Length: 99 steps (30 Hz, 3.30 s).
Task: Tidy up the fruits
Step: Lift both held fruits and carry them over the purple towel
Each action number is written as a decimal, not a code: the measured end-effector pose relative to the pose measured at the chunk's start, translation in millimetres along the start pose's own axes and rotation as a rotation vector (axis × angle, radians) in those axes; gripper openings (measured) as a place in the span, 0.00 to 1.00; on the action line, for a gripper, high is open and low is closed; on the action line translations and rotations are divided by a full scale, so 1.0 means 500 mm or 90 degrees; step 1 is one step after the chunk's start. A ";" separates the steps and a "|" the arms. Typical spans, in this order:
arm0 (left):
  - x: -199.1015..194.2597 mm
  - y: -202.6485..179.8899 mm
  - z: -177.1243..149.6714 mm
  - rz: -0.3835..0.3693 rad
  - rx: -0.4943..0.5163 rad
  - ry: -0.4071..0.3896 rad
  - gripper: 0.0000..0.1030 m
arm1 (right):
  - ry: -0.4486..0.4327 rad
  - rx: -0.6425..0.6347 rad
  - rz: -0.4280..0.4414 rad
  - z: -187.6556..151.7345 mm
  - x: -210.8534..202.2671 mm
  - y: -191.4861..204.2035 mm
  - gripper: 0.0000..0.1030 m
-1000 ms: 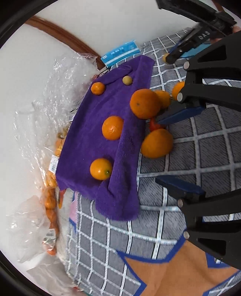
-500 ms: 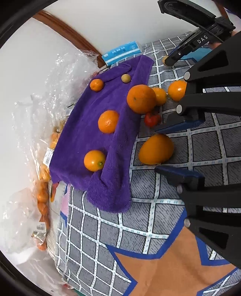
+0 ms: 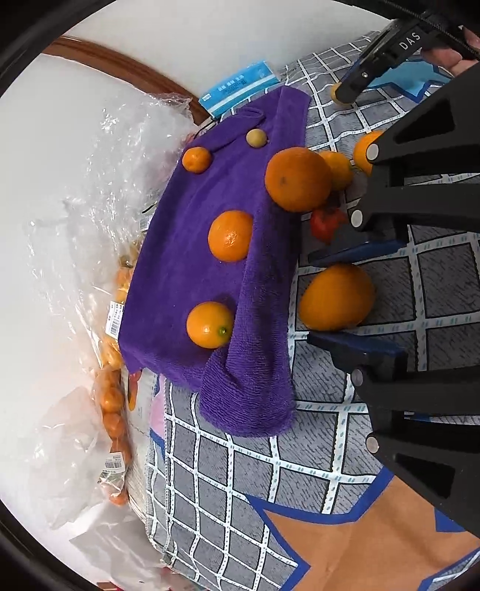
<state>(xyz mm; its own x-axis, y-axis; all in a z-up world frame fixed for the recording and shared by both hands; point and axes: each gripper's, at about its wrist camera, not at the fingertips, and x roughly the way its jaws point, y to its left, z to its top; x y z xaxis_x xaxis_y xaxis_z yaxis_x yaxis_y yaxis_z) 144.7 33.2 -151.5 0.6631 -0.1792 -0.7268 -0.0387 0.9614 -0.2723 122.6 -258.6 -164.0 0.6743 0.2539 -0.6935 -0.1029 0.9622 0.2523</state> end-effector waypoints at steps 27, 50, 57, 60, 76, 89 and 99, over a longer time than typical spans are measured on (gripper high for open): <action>-0.044 -0.005 -0.011 -0.025 0.004 -0.064 0.32 | -0.031 -0.020 -0.042 -0.003 -0.018 0.015 0.28; -0.092 -0.027 -0.018 -0.090 0.011 -0.081 0.32 | -0.027 -0.014 -0.033 0.013 -0.033 0.049 0.28; -0.139 -0.031 0.019 -0.067 0.011 -0.099 0.32 | -0.048 -0.048 -0.005 0.074 -0.052 0.087 0.28; -0.175 -0.039 0.049 -0.052 0.021 -0.130 0.32 | -0.069 -0.060 0.004 0.110 -0.056 0.097 0.28; -0.072 -0.036 0.196 -0.043 -0.040 -0.166 0.32 | -0.129 -0.075 0.009 0.239 0.019 0.124 0.28; -0.004 -0.017 0.156 -0.037 -0.039 -0.128 0.32 | -0.081 0.001 -0.022 0.222 0.087 0.028 0.28; 0.013 -0.012 0.152 -0.037 -0.040 -0.117 0.32 | -0.091 -0.005 -0.028 0.231 0.080 0.020 0.28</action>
<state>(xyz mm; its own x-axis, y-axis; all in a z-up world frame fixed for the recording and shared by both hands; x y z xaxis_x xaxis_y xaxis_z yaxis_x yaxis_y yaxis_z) 206.1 42.4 -106.5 0.7903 -0.1874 -0.5834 -0.0393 0.9346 -0.3535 232.9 -249.9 -111.4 0.7751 0.1962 -0.6007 -0.0771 0.9728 0.2182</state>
